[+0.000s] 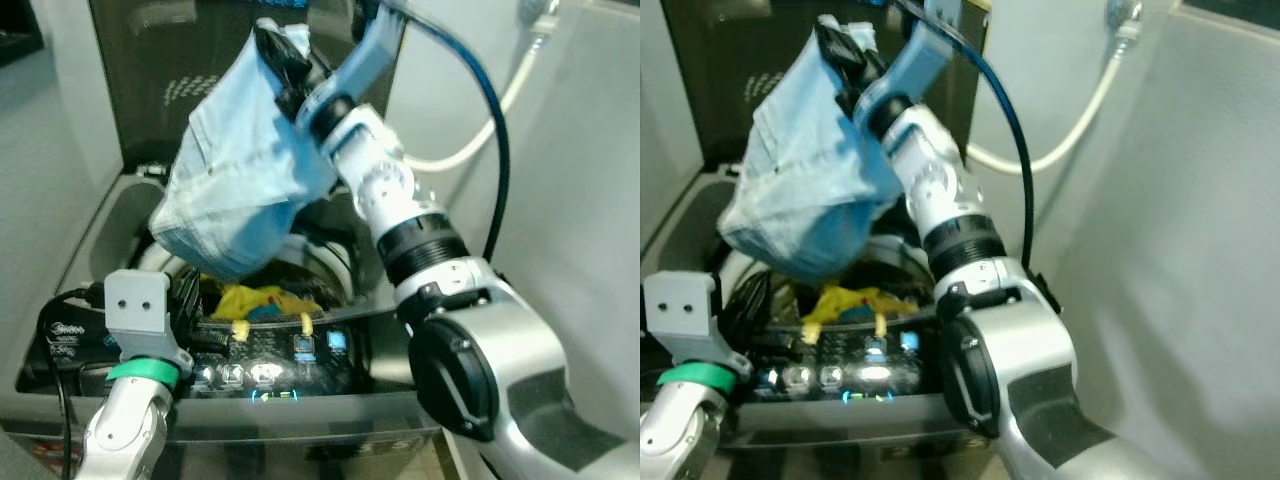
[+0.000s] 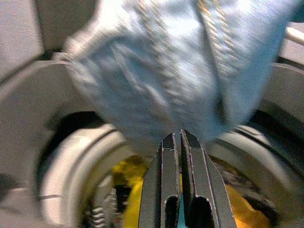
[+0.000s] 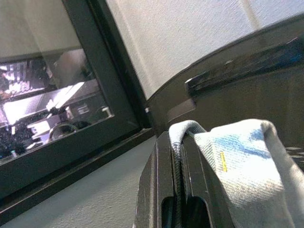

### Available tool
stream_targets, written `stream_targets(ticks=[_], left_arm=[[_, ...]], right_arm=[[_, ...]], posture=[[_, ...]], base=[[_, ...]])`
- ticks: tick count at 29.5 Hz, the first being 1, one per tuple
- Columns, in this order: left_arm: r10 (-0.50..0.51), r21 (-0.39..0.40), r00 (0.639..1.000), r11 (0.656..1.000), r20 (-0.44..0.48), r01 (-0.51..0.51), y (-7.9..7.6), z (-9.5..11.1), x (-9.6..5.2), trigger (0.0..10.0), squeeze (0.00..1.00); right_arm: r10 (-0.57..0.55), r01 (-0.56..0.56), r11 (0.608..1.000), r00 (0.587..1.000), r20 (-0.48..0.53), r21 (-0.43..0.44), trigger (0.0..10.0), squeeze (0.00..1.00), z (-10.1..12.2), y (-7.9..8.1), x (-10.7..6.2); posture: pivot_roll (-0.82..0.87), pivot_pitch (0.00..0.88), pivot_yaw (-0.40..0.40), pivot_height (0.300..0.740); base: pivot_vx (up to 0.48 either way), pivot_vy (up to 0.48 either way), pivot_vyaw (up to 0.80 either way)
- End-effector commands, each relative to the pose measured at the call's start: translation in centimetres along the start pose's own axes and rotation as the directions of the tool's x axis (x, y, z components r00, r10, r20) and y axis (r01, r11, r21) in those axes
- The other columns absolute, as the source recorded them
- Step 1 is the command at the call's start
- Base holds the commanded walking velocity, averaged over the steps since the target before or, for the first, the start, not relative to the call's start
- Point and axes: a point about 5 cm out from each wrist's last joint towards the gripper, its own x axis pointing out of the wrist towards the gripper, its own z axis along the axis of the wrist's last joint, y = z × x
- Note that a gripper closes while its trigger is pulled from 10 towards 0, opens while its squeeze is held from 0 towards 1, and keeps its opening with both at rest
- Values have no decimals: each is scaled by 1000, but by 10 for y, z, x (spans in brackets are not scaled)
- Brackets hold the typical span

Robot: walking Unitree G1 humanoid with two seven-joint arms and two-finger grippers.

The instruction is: Clothes washing

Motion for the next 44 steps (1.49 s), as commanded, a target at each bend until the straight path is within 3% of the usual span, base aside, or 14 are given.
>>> stream_targets(ticks=[1, 6, 8, 11, 13, 15, 19, 22, 27, 28, 35, 41, 42, 44], left_arm=[[-4, 4, 997, 1000, -80, 5, -1, -16, -3, 10000, 0], [-7, 21, 997, 1000, -80, 8, -1, -16, -4, 10000, 0], [0, 26, 997, 1000, -75, 2, 0, -16, -4, 10000, 0], [2, 28, 997, 1000, -73, 0, 1, -15, -4, 10000, 0], [14, 52, 998, 999, -56, -11, 2, -13, -4, 10000, 0], [22, 59, 999, 998, -49, -20, 2, -12, -4, 10000, 0], [30, 62, 999, 998, -46, -27, 3, -12, -5, 10000, 0], [23, 56, 999, 998, -47, -20, 3, -12, -9, 10000, 0], [-6, 57, 999, 998, -48, 9, 1, -11, -11, 10000, 0], [-25, 107, 995, 994, -91, 35, 0, -12, -13, 10000, 0], [-9, 155, 980, 987, -200, 40, -4, -11, -21, 10000, 0], [-10, 147, 977, 988, -215, 42, -8, -9, -25, 10000, 0], [-2, 147, 975, 988, -223, 35, -9, -11, -27, 10000, 0], [4, 148, 973, 988, -230, 31, -9, -12, -28, 10000, 0]], right_arm=[[30, -30, 999, 999, 34, -21, 10000, 0, 9, 6, 4], [66, -66, 998, 998, -1, -25, 10000, 0, 5, 12, 7], [163, -171, 983, 981, -108, -67, 10000, 0, -6, 29, 13], [189, -202, 976, 973, -135, -86, 10000, 0, -9, 35, 16], [217, -231, 964, 970, 111, 129, 10000, 0, 34, 56, 32], [205, -241, 949, 962, 182, 202, 10000, 0, 46, 60, 35], [212, -237, 952, 967, 143, 192, 10000, 0, 39, 61, 36], [231, -238, 971, 956, -178, -15, 10000, 0, -30, 49, 20], [232, -272, 959, 920, -315, -86, 10000, 0, -59, 41, 8], [155, -246, 954, 895, -419, -171, 10000, 0, -80, 27, -5], [-22, -47, 982, 934, -356, -183, 10000, 0, -76, 6, -8], [-27, -52, 978, 928, -371, -203, 10000, 0, -74, 5, -8], [-46, -53, 973, 909, -414, -225, 10000, 847, -79, 2, -11], [-62, -51, 969, 894, -443, -240, 10000, 847, -83, 0, -13]], posture=[[52, 22, -24, 740], [51, 19, -21, 740], [48, 18, -17, 740], [46, 15, -18, 740], [62, 10, -41, 740], [67, 9, -47, 740], [70, 7, -53, 740], [73, 11, -56, 740], [74, 13, -48, 740], [70, 13, -36, 740], [72, 12, -26, 740], [77, 12, -30, 740], [81, 11, -35, 740], [81, 11, -35, 740]], base=[[0, 0, 0], [0, 0, 0], [0, 0, 0], [0, 0, 0], [0, 0, 0], [0, 0, 0], [0, 0, 0], [0, 0, 0], [0, 0, 0], [0, 0, 0], [0, 0, 0], [0, 0, 0], [0, 0, 0], [0, 0, 0]])
